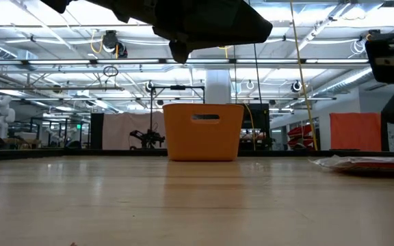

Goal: Sort popcorn bags into baskets
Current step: Put the top red popcorn bag into the orange bin

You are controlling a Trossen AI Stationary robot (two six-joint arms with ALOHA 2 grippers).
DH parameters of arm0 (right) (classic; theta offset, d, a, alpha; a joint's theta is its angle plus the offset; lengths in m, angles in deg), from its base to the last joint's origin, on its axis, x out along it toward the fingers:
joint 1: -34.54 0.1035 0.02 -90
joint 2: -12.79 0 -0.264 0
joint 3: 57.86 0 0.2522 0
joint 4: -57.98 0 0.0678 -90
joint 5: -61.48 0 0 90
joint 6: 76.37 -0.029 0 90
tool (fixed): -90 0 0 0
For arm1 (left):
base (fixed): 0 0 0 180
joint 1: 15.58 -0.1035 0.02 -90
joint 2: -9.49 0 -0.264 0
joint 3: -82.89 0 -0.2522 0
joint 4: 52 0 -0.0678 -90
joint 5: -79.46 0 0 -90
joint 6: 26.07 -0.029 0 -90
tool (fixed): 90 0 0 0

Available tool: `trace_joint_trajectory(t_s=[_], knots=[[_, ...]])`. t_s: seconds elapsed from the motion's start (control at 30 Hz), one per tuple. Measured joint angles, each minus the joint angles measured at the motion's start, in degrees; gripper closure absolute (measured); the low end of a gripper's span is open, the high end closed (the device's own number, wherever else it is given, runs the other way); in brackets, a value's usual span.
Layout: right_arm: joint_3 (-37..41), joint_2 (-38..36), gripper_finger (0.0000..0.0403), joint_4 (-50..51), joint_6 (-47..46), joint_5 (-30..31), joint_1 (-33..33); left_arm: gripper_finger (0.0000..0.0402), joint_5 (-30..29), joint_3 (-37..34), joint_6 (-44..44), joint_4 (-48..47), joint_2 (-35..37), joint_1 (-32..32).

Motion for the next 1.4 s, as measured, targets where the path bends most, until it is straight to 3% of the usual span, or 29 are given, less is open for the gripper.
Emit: trace_joint_trajectory(t_s=[0.1, 0.27, 0.47, 0.63, 0.93, 1.1, 1.27, 1.4], knots=[[-0.08, -1.24, 0.0401, 1.54, -2.71, 0.18, -0.04, 0.0353, -0.01, 0.0, 0.27, -1.32, 0.0, -0.26], [-4.05, -2.89, 0.0378, 20.12, -15.74, -1.94, 0.87, 0.0353, -0.04, 0.0, 0.66, -3.14, 0.0, -0.31], [-15.29, -2.93, 0.0322, 53.61, -30.9, -14.11, 2.79, 0.0352, -0.03, 0.0, 0.07, -4.16, 0.0, -0.26], [-19.83, -2.98, 0.0296, 68.57, -30.18, -24.31, 5.85, 0.0346, -0.04, 0.0, 0.49, -4.13, 0.0, -0.26], [-13.53, -2.94, 0.0242, 67.91, -28.02, -27.17, 10.16, 0.0321, -0.04, 0.02, 1.11, -4.24, 0.0, -0.25], [-9.31, -2.94, 0.0228, 63.31, -24.26, -24.15, 11.13, 0.032, -0.04, 0.0, 1.1, -4.23, 0.0, -0.26], [-7.03, -3.18, 0.0251, 60.35, -21.98, -21.21, 11.18, 0.032, -0.04, 0.0, 1.12, -4.21, 0.0, -0.26], [-6.55, -2.97, 0.0307, 58.46, -20.88, -17.15, 11.22, 0.032, -0.04, 0.01, 1.12, -4.16, 0.0, -0.26]])
